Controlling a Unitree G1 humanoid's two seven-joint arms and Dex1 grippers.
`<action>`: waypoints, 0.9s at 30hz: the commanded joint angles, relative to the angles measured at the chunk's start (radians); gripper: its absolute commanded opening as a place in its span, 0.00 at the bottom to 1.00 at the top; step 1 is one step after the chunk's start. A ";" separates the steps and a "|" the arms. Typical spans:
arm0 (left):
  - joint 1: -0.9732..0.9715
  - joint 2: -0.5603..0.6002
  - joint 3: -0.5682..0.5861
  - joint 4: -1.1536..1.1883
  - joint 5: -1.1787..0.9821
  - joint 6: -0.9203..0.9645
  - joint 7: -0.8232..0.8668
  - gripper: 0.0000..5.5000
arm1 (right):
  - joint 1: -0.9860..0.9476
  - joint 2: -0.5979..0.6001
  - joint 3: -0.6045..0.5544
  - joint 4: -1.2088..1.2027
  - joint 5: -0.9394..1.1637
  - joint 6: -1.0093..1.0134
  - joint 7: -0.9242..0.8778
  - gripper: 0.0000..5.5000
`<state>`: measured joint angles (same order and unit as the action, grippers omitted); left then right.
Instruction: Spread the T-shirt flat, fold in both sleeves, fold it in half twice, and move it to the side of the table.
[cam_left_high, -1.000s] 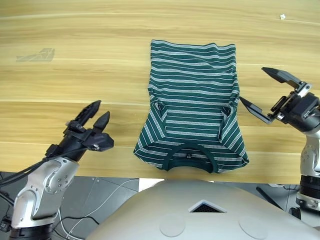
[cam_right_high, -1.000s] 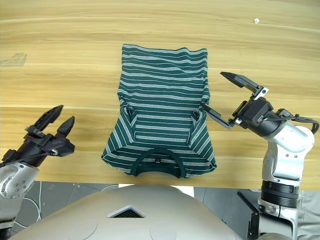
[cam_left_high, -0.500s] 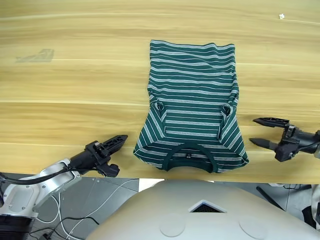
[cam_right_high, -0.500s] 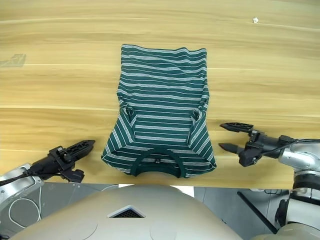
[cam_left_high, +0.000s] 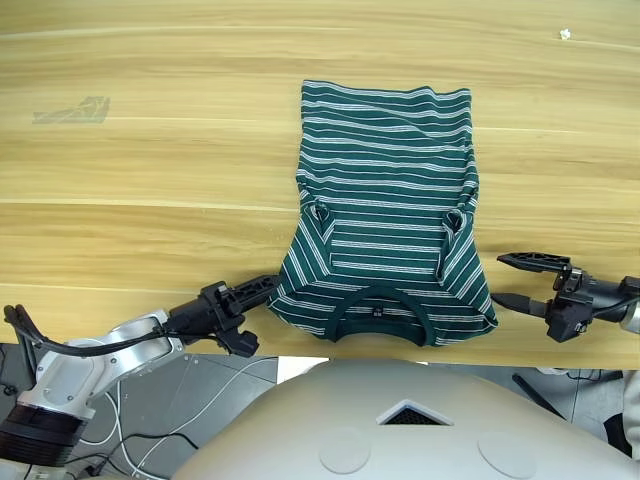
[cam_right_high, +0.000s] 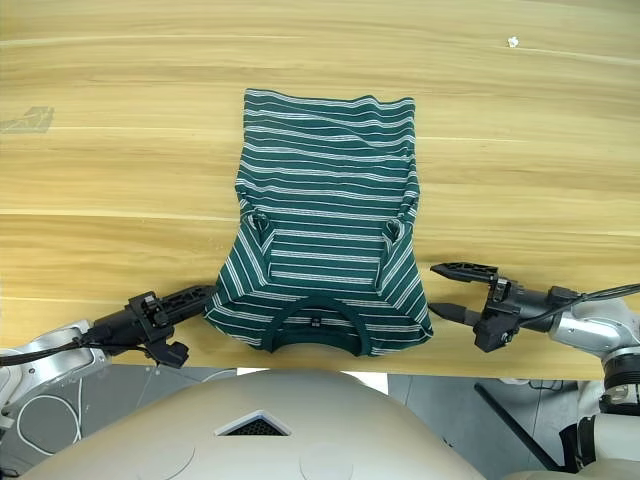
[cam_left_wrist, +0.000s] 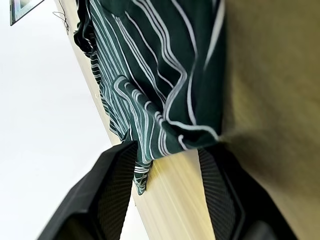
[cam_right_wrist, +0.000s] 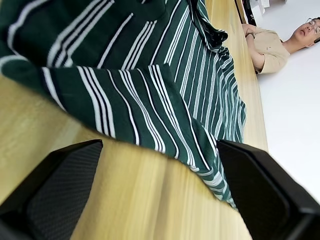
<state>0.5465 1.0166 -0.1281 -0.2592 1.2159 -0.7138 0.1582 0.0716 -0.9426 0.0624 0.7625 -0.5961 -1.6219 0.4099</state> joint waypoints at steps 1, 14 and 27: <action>0.051 0.022 -0.053 0.005 0.042 0.011 -0.051 0.41 | 0.006 -0.009 0.142 0.041 -0.112 0.011 0.036 0.77; 0.083 0.018 -0.112 0.003 0.017 0.076 -0.079 0.20 | 0.026 -0.044 0.333 0.039 -0.051 0.059 -0.002 0.49; 0.095 0.025 -0.133 -0.015 0.002 0.116 -0.096 0.00 | 0.008 -0.045 0.395 0.027 -0.006 0.076 -0.023 0.02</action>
<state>0.5884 1.0372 -0.2185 -0.3176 1.1920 -0.6057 0.1232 0.0536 -0.9973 0.4083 0.7704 -0.5422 -1.6131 0.3404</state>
